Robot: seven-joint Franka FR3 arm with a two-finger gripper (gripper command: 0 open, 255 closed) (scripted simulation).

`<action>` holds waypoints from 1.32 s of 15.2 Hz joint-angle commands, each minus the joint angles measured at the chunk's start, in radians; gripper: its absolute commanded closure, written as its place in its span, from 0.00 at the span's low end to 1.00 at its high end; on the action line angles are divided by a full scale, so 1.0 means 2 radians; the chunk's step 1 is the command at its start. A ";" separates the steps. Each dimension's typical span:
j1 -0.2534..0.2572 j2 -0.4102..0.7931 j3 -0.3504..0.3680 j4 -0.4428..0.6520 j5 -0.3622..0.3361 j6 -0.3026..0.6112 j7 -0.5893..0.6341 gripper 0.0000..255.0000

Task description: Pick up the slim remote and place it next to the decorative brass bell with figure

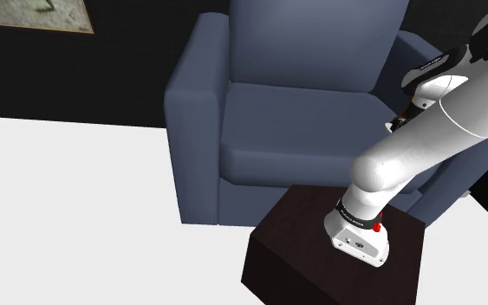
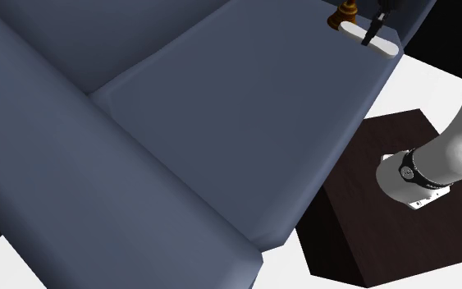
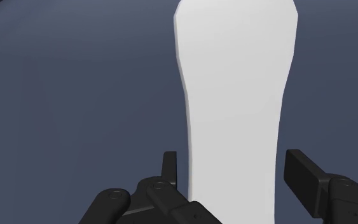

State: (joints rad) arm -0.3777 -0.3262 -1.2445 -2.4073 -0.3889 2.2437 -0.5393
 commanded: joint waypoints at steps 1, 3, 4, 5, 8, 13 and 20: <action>0.000 0.000 0.000 -0.001 0.000 0.001 0.000 1.00; 0.000 0.001 0.000 -0.001 0.000 0.001 0.000 0.00; 0.001 0.001 -0.001 -0.001 0.000 0.001 0.000 0.00; 0.001 0.001 -0.001 -0.001 0.000 0.001 0.000 0.00; 0.000 0.000 0.000 -0.001 0.000 0.001 0.000 0.00; -0.042 -0.045 0.064 0.032 -0.017 -0.076 0.017 0.00; -0.042 -0.045 0.064 0.032 -0.017 -0.076 0.017 0.00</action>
